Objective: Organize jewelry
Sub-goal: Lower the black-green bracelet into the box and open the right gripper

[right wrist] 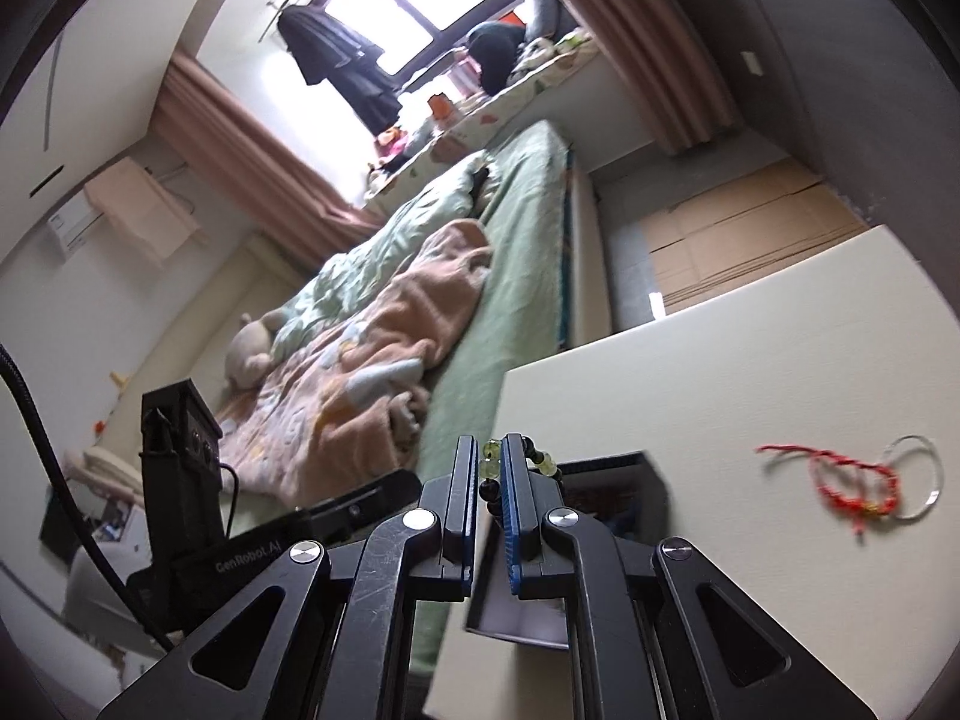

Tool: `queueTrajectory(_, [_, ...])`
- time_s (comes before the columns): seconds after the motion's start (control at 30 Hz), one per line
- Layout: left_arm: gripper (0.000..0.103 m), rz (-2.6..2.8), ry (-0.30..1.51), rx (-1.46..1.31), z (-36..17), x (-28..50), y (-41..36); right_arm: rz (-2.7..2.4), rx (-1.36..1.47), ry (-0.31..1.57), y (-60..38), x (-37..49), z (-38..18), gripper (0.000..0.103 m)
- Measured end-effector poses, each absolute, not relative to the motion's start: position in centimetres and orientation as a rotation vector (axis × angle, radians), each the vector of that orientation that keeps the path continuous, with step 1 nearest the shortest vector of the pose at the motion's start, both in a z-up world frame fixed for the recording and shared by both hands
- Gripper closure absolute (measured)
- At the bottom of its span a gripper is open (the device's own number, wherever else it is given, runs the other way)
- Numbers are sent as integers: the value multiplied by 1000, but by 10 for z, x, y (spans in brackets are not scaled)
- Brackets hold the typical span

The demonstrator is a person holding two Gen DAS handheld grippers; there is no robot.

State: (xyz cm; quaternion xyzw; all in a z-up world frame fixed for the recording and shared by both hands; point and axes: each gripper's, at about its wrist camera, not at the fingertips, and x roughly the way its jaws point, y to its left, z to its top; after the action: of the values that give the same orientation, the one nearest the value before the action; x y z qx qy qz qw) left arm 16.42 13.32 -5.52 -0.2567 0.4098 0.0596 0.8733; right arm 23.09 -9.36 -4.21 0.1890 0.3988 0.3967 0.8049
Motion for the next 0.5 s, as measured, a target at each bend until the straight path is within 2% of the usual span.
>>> queueTrajectory(0.17, [17,127,824,-553,-51,162,144,898,381,876,-73,228,-45,92])
queueTrajectory(0.23, [17,124,814,-553,-50,161,144,895,356,927,-68,232,-50,65])
queueTrajectory(0.27, [17,120,808,-554,-50,161,144,882,352,939,-69,233,-52,41])
queueTrajectory(0.3, [17,115,797,-556,-49,160,143,852,359,938,-74,234,-54,32])
queueTrajectory(0.5, [17,81,744,-528,-41,160,126,743,366,934,-112,236,-50,31])
